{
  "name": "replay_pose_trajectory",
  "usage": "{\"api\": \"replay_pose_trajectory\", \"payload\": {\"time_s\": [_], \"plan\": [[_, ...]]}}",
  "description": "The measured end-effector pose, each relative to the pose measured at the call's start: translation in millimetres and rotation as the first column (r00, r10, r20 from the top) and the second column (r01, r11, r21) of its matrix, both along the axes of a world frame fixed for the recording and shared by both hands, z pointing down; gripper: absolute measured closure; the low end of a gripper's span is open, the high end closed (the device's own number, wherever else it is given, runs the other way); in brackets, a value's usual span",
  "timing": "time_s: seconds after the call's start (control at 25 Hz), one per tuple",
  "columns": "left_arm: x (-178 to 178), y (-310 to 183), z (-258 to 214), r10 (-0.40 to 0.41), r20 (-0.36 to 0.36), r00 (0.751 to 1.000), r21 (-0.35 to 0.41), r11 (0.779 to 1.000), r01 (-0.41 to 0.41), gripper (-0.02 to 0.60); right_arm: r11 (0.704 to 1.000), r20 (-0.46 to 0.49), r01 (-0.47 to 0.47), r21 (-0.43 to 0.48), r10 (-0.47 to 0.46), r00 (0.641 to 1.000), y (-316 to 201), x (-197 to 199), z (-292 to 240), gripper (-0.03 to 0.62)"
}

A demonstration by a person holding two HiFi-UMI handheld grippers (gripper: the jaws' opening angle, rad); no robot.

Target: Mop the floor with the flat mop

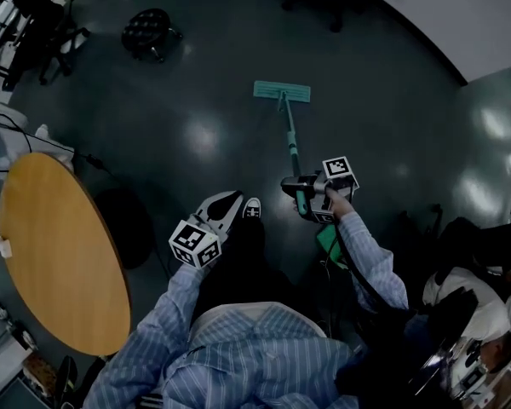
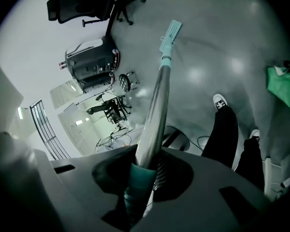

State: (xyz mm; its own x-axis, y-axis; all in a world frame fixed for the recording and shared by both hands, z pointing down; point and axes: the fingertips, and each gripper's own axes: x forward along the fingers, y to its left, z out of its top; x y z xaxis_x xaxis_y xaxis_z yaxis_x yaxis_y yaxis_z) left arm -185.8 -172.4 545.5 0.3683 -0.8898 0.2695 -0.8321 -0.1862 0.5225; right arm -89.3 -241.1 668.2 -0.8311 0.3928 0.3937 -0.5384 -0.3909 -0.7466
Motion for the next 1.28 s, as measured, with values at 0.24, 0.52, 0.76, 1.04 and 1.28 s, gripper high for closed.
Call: {"api": "replay_pose_trajectory", "payload": {"time_s": [0.24, 0.52, 0.76, 1.04, 1.28], "plan": [[-32.2, -19.4, 14.1, -0.049, -0.030, 0.998, -0.019, 0.999, 0.048, 0.574, 0.999, 0.009, 0.036, 0.011, -0.036, 0.999, -65.4, -47.0, 12.1, 0.511], [-56.1, -28.5, 43.2, -0.087, -0.071, 0.994, -0.064, 0.995, 0.082, 0.574, 0.998, -0.029, 0.009, 0.057, -0.008, 1.000, -156.4, -89.8, 39.0, 0.514], [-82.6, -49.2, 44.4, -0.136, -0.102, 0.985, -0.083, 0.988, 0.128, 0.574, 0.993, -0.080, -0.006, 0.117, 0.016, 0.997, -245.9, -130.1, 43.1, 0.517], [-82.7, -36.6, 75.4, -0.170, -0.120, 0.978, -0.096, 0.983, 0.159, 0.574, 0.984, -0.101, -0.094, 0.152, 0.110, 0.989, -306.8, -144.3, 73.7, 0.530], [-73.2, -26.9, 79.6, -0.181, -0.122, 0.976, -0.108, 0.980, 0.169, 0.574, 0.980, -0.119, -0.121, 0.161, 0.141, 0.983, -310.2, -146.4, 74.1, 0.539]]}}
